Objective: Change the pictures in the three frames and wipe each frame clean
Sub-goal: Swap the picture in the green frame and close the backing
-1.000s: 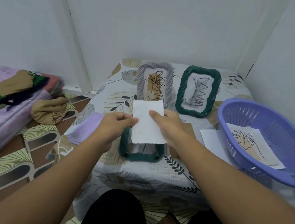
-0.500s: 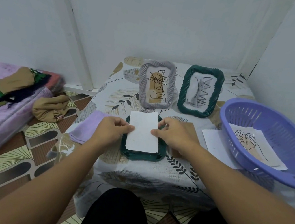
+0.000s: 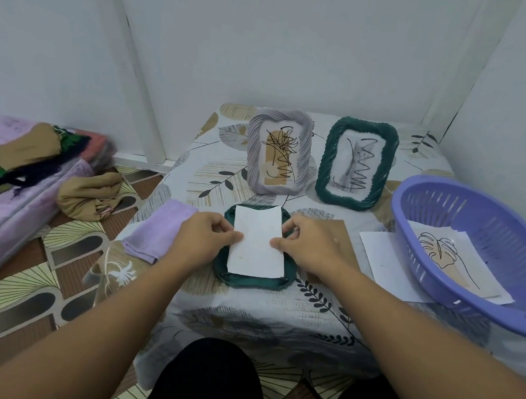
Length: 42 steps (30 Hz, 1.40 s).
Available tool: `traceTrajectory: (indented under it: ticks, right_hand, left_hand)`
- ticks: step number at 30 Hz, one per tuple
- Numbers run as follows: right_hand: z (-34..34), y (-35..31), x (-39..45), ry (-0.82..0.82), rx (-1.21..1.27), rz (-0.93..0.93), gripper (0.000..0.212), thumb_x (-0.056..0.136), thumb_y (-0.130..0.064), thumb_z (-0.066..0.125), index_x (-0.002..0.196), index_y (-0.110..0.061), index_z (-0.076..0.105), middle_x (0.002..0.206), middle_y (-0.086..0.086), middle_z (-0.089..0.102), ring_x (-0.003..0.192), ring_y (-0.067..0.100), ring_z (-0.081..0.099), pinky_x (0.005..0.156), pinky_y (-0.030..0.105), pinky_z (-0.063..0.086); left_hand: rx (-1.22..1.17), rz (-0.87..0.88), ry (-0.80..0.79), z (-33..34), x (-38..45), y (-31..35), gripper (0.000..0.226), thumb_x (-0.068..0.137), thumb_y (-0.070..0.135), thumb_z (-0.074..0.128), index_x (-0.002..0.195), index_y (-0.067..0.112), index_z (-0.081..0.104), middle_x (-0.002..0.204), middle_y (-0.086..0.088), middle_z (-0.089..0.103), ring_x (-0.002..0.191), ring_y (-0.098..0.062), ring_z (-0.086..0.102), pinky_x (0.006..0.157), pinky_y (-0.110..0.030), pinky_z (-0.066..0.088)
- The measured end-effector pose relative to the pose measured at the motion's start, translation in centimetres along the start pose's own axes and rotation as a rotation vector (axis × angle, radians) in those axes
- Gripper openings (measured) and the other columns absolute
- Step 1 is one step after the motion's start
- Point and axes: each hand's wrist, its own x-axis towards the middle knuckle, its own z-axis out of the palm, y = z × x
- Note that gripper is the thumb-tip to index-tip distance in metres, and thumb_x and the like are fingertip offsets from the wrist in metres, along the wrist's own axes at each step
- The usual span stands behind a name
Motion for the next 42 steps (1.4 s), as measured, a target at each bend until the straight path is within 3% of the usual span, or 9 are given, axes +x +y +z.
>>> traceTrajectory:
  ticks: [8,13,18,21,29,37,40,42]
  right_hand:
    - [0.0,-0.1,-0.3,0.000,-0.053,-0.030,0.030,0.080,-0.053,0.077,0.093,-0.033,0.058,0.084,-0.014,0.067,0.089,0.010,0.062,0.100,0.048,0.040]
    - [0.1,0.3,0.0,0.003,-0.053,-0.029,0.047,0.078,-0.057,0.077,0.113,-0.036,0.055,0.086,-0.014,0.068,0.095,0.014,0.064,0.101,0.051,0.043]
    - [-0.1,0.2,-0.1,-0.028,-0.073,-0.059,0.057,0.082,-0.053,0.076,0.133,-0.035,0.058,0.088,-0.016,0.065,0.101,0.014,0.063,0.105,0.051,0.042]
    - [-0.1,0.1,0.2,-0.048,-0.085,-0.058,0.052,0.083,-0.055,0.075,0.131,-0.035,0.065,0.086,-0.018,0.058,0.105,0.016,0.062,0.105,0.052,0.042]
    - [-0.1,0.1,0.4,-0.052,-0.090,-0.036,0.053,0.084,-0.056,0.074,0.133,-0.038,0.065,0.108,-0.009,0.070,0.114,0.019,0.062,0.107,0.052,0.042]
    - [-0.2,0.2,0.2,-0.068,-0.085,-0.050,0.054,0.084,-0.061,0.071,0.132,-0.038,0.064,0.089,-0.020,0.056,0.107,0.016,0.061,0.106,0.051,0.041]
    - [-0.7,0.6,-0.2,0.030,-0.058,-0.071,0.048,0.085,-0.069,0.063,0.122,-0.040,0.067,0.087,-0.018,0.060,0.098,0.015,0.060,0.100,0.047,0.044]
    - [-1.5,1.1,-0.5,0.143,-0.057,-0.064,0.038,0.089,-0.063,0.061,0.117,-0.039,0.068,0.092,-0.016,0.065,0.100,0.016,0.061,0.099,0.045,0.046]
  left_hand:
    - [0.073,0.019,0.032,0.4,0.0,-0.3,0.024,0.080,0.035,0.087,0.081,0.018,0.070,0.065,0.006,0.060,0.061,-0.010,0.054,0.058,-0.025,0.040]
    - [0.073,0.023,0.064,0.6,-0.1,-0.2,0.033,0.077,0.034,0.089,0.091,0.017,0.064,0.069,0.002,0.060,0.060,-0.012,0.053,0.055,-0.027,0.039]
    - [0.100,0.043,0.050,0.6,0.1,-0.3,0.028,0.080,0.036,0.087,0.097,0.021,0.069,0.067,0.003,0.059,0.061,-0.011,0.054,0.055,-0.025,0.039]
    - [0.089,0.049,0.049,0.6,0.2,-0.6,0.028,0.081,0.036,0.086,0.101,0.023,0.071,0.065,0.006,0.058,0.062,-0.010,0.054,0.056,-0.024,0.038]
    - [0.070,0.042,0.061,0.7,0.2,-0.9,0.026,0.080,0.035,0.086,0.100,0.022,0.074,0.063,0.008,0.058,0.058,-0.008,0.052,0.055,-0.020,0.037]
    - [0.032,0.023,0.085,0.6,0.2,-0.9,0.020,0.081,0.039,0.084,0.092,0.025,0.074,0.073,0.003,0.067,0.066,-0.011,0.059,0.059,-0.024,0.042]
    - [0.033,0.030,0.195,0.1,0.2,-1.1,0.019,0.088,0.044,0.075,0.087,0.025,0.073,0.073,0.003,0.072,0.066,-0.015,0.066,0.061,-0.028,0.049]
    - [0.059,0.029,0.233,-0.3,0.2,-1.5,0.017,0.091,0.042,0.072,0.088,0.025,0.071,0.074,0.004,0.073,0.069,-0.014,0.068,0.064,-0.030,0.052]
